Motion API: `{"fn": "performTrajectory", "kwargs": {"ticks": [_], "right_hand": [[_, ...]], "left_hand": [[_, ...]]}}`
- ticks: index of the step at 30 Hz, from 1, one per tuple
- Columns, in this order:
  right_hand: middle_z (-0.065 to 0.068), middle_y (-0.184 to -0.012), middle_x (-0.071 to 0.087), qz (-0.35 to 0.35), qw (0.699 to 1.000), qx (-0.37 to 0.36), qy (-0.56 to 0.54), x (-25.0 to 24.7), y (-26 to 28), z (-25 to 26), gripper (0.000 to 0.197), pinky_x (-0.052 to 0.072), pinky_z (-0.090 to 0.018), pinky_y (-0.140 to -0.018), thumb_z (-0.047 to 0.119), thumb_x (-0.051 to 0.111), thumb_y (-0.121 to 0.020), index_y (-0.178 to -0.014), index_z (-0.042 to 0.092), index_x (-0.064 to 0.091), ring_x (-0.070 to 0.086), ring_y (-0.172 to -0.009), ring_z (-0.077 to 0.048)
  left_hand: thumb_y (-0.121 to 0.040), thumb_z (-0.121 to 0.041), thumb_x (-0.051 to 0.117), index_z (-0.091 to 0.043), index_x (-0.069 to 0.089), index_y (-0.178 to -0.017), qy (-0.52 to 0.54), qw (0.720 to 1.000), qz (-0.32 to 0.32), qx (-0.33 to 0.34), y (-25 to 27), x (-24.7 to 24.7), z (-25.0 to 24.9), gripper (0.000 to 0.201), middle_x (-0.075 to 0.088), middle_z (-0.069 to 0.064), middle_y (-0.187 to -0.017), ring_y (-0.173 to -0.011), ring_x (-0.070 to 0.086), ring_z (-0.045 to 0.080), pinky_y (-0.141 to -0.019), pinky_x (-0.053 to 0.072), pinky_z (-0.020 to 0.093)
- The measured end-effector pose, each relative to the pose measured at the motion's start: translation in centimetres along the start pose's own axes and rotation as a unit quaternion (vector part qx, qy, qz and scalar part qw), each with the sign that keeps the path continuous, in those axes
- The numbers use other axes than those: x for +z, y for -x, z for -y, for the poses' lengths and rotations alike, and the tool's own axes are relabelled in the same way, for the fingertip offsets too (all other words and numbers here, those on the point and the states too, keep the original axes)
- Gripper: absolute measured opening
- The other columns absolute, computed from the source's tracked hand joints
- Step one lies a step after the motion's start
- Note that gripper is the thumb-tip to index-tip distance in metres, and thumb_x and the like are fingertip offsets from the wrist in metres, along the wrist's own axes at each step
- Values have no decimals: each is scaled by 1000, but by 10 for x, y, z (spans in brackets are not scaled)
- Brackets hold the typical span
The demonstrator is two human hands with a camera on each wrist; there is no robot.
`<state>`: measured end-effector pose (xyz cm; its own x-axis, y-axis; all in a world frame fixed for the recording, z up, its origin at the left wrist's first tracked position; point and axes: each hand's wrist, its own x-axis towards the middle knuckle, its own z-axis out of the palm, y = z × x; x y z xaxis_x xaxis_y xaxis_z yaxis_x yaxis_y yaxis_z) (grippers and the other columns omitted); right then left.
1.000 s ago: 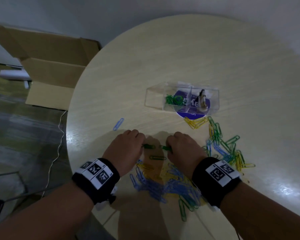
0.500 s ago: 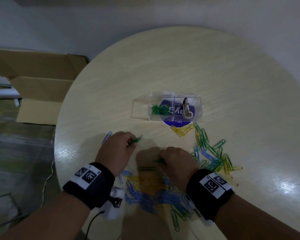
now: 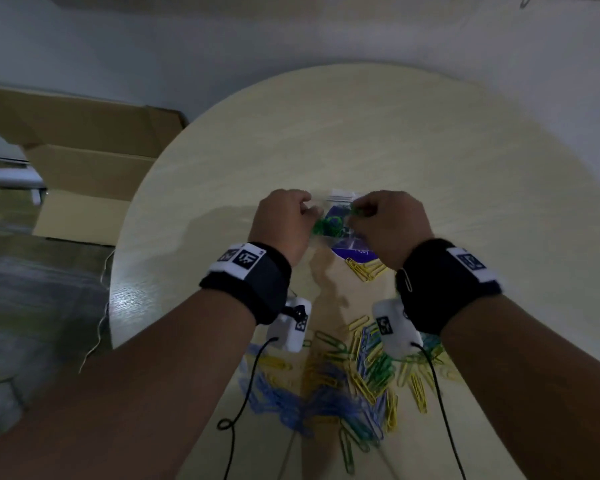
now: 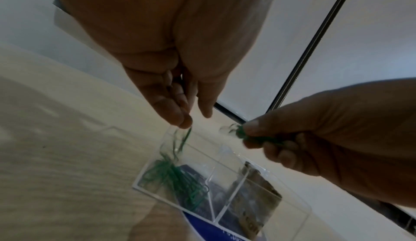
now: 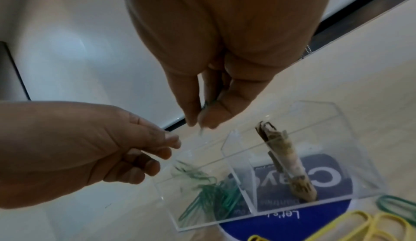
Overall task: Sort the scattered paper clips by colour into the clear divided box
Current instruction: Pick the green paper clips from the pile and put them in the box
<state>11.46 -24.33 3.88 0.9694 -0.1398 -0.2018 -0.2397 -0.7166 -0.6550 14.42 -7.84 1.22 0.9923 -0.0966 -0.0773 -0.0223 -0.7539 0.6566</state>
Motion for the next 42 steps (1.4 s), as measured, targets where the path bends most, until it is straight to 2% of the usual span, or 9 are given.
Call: {"fn": "performTrajectory", "kwargs": {"ticks": [6,10,13,17,20,26,31,37,42], "right_hand": [[-5,-95,75,-23,1000,-3,-14,-5,20,-11,24,53,-31,-86,22,57,-84,-101,20,73,69,-88,-21],[0,-99,72,27,999,-36,13,9,97,-28,20,47,-24,-80,18,61,-87,-104,22,71,65,-88,-17],[-7,-104,69,63,983,-134,109,32,162,-54,28,47,-37,-86,15,60,-83,-110,15,67,61,-98,-30],[-5,-151,35,206,937,-151,239,59,220,-85,66,29,-45,-113,54,54,-79,-139,28,43,24,-142,-33],[-1,-160,8,232,924,-154,262,63,233,-87,78,14,-52,-116,80,43,-71,-141,51,26,-4,-147,-33],[10,-153,29,222,931,-189,221,40,220,-102,57,17,-59,-113,90,39,-66,-116,64,51,10,-146,-31],[7,-120,61,120,956,-220,152,24,211,-117,43,36,-48,-104,73,57,-72,-92,39,74,43,-129,-28],[2,-86,70,30,967,-227,113,22,187,-103,13,45,-37,-82,27,65,-79,-85,22,75,63,-87,-27],[-6,-84,69,57,957,-242,152,37,157,-74,20,46,-37,-74,6,74,-75,-92,17,75,59,-80,-32]], "left_hand": [[-95,-24,56,-22,66,-112,-29,998,-11,54,30,-19,11,20,57,-2,-100,-79,55,13,-77,43,23],[-96,-20,49,-21,68,-109,-71,984,118,111,106,-27,49,23,58,1,-97,-86,58,20,-79,48,34],[-90,-22,48,-17,66,-107,-108,956,208,174,172,-25,73,26,59,3,-105,-97,57,27,-82,49,39],[-83,-34,62,-25,53,-132,-206,928,225,215,226,-15,97,50,43,4,-148,-136,39,27,-111,37,39],[-82,-46,61,-36,49,-134,-208,935,207,200,224,-16,106,54,27,7,-158,-146,23,28,-117,28,42],[-80,-53,59,-40,64,-119,-136,969,161,130,202,-22,108,42,42,6,-151,-143,31,23,-110,35,47],[-89,-26,65,-26,69,-115,43,978,165,123,237,-18,86,27,52,-7,-143,-141,34,6,-110,38,31],[-83,-13,51,-21,72,-101,-96,988,-36,114,227,-41,112,29,67,-2,-103,-95,56,20,-88,46,37],[-79,-12,41,-18,66,-118,-267,953,47,134,188,-59,144,47,65,2,-113,-95,53,33,-79,50,45]]}}
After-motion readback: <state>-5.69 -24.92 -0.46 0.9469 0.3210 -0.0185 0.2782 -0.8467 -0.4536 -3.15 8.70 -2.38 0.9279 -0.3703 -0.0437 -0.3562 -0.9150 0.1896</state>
